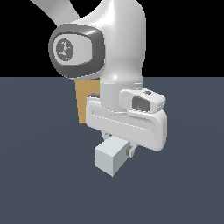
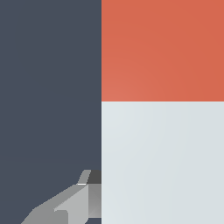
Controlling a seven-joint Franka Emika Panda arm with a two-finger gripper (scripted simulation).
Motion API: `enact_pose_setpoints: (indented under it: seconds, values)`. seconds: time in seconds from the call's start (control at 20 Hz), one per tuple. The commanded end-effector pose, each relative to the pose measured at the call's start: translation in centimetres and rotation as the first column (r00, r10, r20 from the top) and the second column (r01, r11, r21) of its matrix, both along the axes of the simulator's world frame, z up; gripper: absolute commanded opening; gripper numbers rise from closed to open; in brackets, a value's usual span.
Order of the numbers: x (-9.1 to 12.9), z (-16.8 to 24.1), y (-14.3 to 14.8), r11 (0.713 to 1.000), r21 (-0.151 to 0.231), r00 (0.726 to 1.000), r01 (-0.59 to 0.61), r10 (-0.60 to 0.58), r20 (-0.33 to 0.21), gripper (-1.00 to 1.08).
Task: Insert the peg into the horizontal hole in a box.
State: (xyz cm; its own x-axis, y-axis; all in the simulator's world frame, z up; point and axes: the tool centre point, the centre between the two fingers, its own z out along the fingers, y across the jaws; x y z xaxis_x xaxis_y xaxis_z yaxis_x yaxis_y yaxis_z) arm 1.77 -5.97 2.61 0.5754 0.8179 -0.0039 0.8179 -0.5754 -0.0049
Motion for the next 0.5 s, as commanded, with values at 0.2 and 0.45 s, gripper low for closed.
enact_pose_setpoints:
  seconds: [0.2,0.45]
  values:
    - [0.3,1.2,0.9,0.991,-0.001,0.991,-0.135,0.135,0.006,-1.0]
    - [0.3,2.3,1.9,0.958,-0.001,0.958,-0.287,0.287,0.006,-1.0]
